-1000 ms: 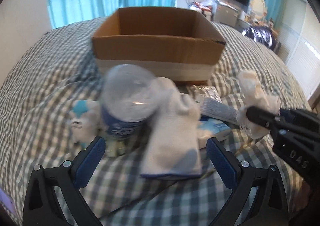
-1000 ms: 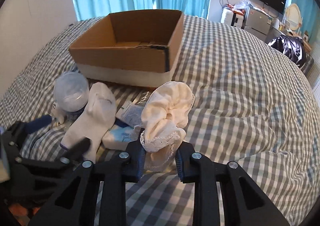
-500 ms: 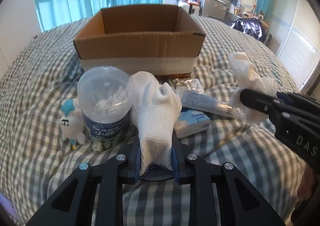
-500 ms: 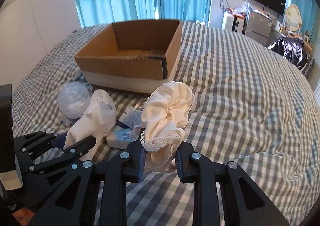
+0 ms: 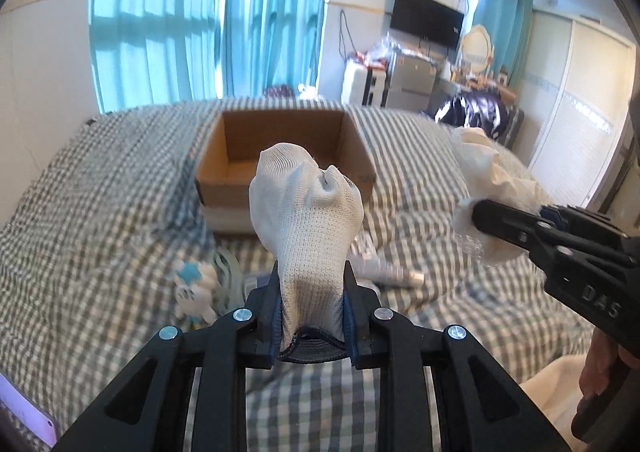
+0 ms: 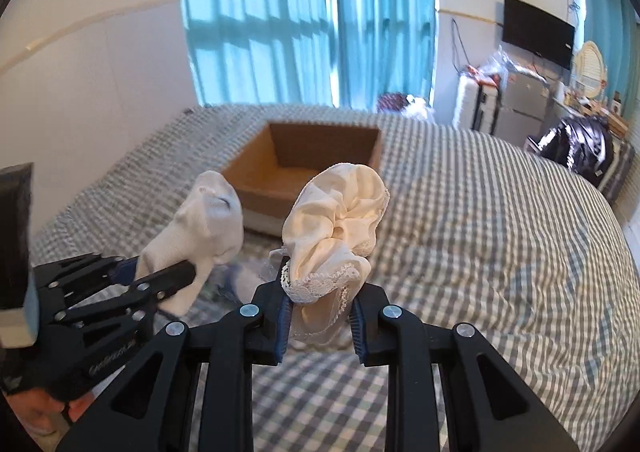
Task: Organize objects
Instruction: 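Carry both cloths over the box and open both grippers to drop them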
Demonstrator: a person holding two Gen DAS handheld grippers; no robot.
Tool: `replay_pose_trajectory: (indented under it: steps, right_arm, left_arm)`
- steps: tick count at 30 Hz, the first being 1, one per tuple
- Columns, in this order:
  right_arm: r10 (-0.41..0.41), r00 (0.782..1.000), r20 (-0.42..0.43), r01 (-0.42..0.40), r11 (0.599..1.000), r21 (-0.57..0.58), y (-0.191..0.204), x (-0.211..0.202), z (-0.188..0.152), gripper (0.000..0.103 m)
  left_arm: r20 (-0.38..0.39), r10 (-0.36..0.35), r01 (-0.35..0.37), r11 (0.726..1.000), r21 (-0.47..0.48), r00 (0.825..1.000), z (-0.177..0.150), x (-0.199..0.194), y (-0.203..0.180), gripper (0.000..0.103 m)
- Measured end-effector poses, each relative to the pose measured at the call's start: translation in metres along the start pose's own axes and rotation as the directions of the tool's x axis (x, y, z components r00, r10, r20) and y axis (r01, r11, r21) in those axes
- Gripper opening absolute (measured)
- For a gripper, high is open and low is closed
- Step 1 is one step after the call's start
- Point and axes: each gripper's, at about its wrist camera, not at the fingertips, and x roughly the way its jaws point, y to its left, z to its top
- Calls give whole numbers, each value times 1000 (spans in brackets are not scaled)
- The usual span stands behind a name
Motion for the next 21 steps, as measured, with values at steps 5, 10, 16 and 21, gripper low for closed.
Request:
replay_pose_trajectory:
  steps: [5,10,16,21]
  right_arm:
    - [18,998,68,-14,998,-66,17,-24,34,24]
    - [28,993,113,-13,990,-137,32,-23,71,24]
    - [49,994,100,-33,988,-154,33,27,116,24]
    - [30,999,43,-23,988,-154,22,103,131,24]
  left_arm:
    - [90,25,-25,1000,1,996,38,-15,17,24]
    - [148,12,-9,1000,-27,989,80,-8,38,24]
    - [154,8,-5,1000,-23,988,119,32,55,24]
    - [138,7,-5,1000,-14,990,138,84,66,24]
